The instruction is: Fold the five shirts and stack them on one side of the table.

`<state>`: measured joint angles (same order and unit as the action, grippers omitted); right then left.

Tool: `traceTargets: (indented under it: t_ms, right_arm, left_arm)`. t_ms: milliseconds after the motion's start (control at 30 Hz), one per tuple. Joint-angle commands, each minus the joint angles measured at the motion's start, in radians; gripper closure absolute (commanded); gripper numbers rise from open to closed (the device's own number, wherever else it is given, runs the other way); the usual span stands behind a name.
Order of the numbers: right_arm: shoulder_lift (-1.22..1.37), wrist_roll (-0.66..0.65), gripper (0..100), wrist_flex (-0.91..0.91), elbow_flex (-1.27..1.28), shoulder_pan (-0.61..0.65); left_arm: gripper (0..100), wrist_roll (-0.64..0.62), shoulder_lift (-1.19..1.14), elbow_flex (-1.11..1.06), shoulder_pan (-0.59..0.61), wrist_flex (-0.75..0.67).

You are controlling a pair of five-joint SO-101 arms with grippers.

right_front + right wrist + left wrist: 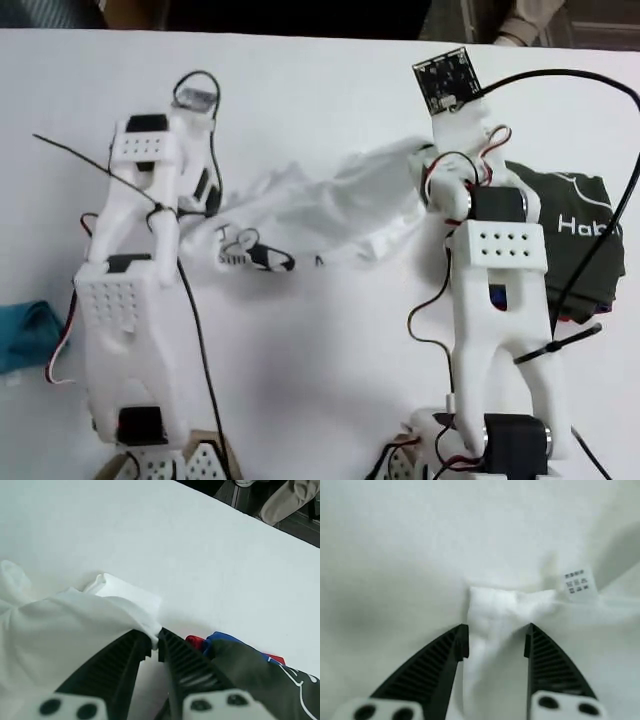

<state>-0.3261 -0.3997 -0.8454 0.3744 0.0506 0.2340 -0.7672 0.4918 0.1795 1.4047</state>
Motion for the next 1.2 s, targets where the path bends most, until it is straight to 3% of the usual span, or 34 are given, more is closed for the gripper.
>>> traceTargets:
  t_ms: [0, 267, 533, 700, 867, 1067, 1167]
  right_arm:
    - [-0.058, -0.005, 97.7, 0.016, -0.006, -0.004]
    - [-0.058, -0.005, 97.7, 0.016, -0.006, -0.004]
    - [-0.058, -0.005, 97.7, 0.016, -0.006, -0.004]
    - [-0.058, -0.005, 97.7, 0.016, -0.006, -0.004]
    - [-0.058, -0.005, 97.7, 0.016, -0.006, -0.004]
    - [-0.068, -0.003, 97.7, 0.081, -0.012, 0.035]
    - [-0.088, -0.005, 97.7, 0.113, -0.04, 0.064]
  left_arm:
    - [79, 0.009, -0.051, 0.056, 0.009, -0.044]
    - [79, 0.009, -0.16, 0.306, 0.014, 0.044]
    - [80, 0.009, -0.236, 0.367, 0.025, 0.109]
    - [99, 0.011, -0.239, 0.403, 0.035, 0.169]
    - [97, 0.009, -0.23, 0.421, 0.077, 0.189]
    - [98, 0.012, -0.23, 0.75, 0.086, 0.385]
    - [98, 0.031, -0.183, 0.888, 0.095, 0.385]
